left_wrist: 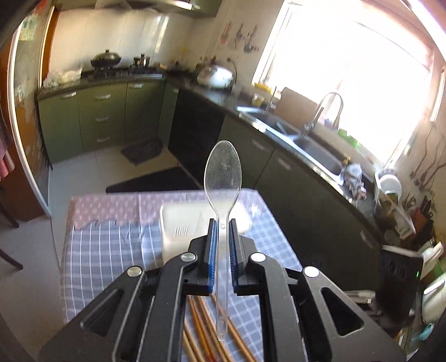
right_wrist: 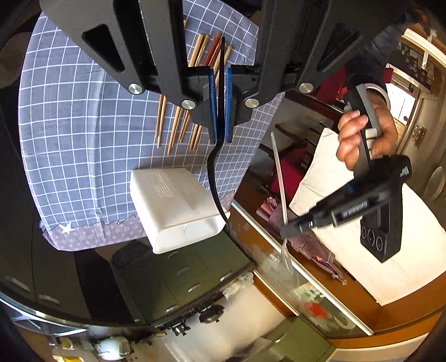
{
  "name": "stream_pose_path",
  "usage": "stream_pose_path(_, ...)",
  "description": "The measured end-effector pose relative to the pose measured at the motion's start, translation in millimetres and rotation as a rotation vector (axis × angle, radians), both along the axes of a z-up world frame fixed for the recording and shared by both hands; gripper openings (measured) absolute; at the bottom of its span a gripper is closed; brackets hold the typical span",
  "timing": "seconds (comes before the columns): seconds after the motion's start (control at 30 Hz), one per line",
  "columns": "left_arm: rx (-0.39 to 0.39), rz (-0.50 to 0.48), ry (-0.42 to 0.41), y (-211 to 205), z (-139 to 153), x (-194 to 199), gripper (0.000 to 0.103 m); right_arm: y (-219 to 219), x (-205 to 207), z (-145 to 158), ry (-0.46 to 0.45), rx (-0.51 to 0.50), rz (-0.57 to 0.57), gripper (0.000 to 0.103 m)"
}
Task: Organize utensils
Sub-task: 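Drop the spoon into the white holder with the left tool while the right tool carries the fork, then lower the black fork into the white holder and open the right tool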
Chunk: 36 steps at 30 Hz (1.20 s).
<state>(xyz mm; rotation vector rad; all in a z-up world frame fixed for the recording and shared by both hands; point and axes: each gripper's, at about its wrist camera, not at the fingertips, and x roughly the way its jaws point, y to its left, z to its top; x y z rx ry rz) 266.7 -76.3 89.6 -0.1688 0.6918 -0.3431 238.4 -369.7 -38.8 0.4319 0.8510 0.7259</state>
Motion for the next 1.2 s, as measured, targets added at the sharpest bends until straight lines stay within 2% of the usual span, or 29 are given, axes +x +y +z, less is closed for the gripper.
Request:
stream_pose_path(0.13, -0.03, 0.064, -0.208, -9, 14, 34, 0.009, -9, -1, -3, -0.018, 0.014, -0.027, 0.006)
stream_pose_path(0.23, 0.029, 0.117, -0.337, -23, 7, 53, 0.009, -16, 1, -10, -0.01, 0.026, -0.042, 0.006)
stream_pose_path(0.33, 0.091, 0.156, -0.406, -31, -10, 69, 0.008, -24, 1, -11, -0.017, 0.016, -0.072, 0.006)
stream_pose_path(0.6, 0.162, 0.149, -0.387, -33, -61, 70, 0.009, -20, 23, 8, -0.1, -0.035, -0.114, 0.006)
stream_pose_path(0.77, 0.177, 0.108, -0.35, -27, -86, 61, 0.011, 0, 45, 39, -0.22, -0.096, -0.165, 0.006)
stream_pose_path(0.8, 0.18, 0.101, -0.343, -28, -89, 60, 0.015, 4, 51, 46, -0.244, -0.099, -0.176, 0.006)
stream_pose_path(0.93, 0.161, 0.095, -0.34, -18, -94, 53, 0.031, 19, 76, 68, -0.335, -0.138, -0.258, 0.006)
stream_pose_path(1.1, 0.115, 0.098, -0.352, 1, -82, 34, 0.032, 37, 116, 81, -0.414, -0.182, -0.353, 0.006)
stream_pose_path(1.2, 0.089, 0.098, -0.339, 15, -77, 17, 0.034, 53, 138, 77, -0.442, -0.234, -0.378, 0.006)
